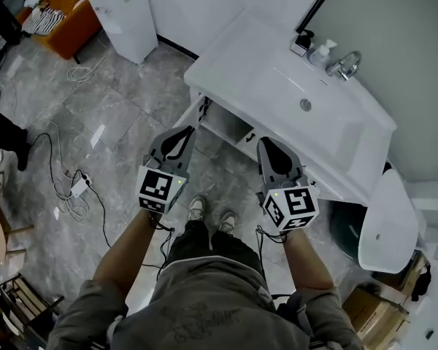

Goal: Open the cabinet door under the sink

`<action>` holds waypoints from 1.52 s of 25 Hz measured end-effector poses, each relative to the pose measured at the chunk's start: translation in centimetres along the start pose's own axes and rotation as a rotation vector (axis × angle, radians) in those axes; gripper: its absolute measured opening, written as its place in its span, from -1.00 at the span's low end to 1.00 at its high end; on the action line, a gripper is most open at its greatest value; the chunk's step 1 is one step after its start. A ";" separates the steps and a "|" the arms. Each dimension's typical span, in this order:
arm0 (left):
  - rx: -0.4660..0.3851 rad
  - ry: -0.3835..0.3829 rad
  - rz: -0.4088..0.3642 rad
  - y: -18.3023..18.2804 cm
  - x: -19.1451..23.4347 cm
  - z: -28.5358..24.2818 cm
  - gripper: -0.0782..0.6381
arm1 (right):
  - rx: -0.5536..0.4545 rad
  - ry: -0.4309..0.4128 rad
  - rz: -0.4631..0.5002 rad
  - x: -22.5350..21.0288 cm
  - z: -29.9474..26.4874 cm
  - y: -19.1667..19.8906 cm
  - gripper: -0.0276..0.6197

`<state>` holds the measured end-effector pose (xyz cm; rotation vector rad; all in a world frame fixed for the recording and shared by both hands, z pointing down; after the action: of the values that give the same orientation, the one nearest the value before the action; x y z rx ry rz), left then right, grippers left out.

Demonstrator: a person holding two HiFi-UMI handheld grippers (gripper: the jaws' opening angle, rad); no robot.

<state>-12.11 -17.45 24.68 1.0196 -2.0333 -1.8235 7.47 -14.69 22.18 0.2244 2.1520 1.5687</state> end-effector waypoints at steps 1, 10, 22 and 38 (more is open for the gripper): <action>-0.014 0.003 -0.019 -1.1 0.0 0.0 -0.70 | -0.015 0.000 0.002 0.1 0.5 -0.9 -0.80; -0.104 0.021 -0.123 -10.0 -1.4 0.9 -0.70 | -0.141 -0.018 0.105 1.8 5.2 -8.6 -0.80; -0.221 0.044 -0.172 -17.0 -3.9 2.3 -0.70 | -0.265 -0.014 0.138 3.4 11.6 -13.6 -0.80; -0.197 0.087 -0.132 -18.3 -6.7 2.5 -0.70 | -0.257 -0.045 0.103 3.5 12.9 -12.6 -0.80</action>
<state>-2.47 -11.06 8.77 1.1766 -1.7343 -1.9603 12.06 -6.47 6.41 0.2863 1.9078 1.8597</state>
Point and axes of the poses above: the fingertips, and each gripper's own axes: z backward along the fingers, x to its left, y out of its underside, the point moved 4 cm from there along z, backward along the fingers, and after that the axes turned 13 degrees about -z, right-handed, at the moved point
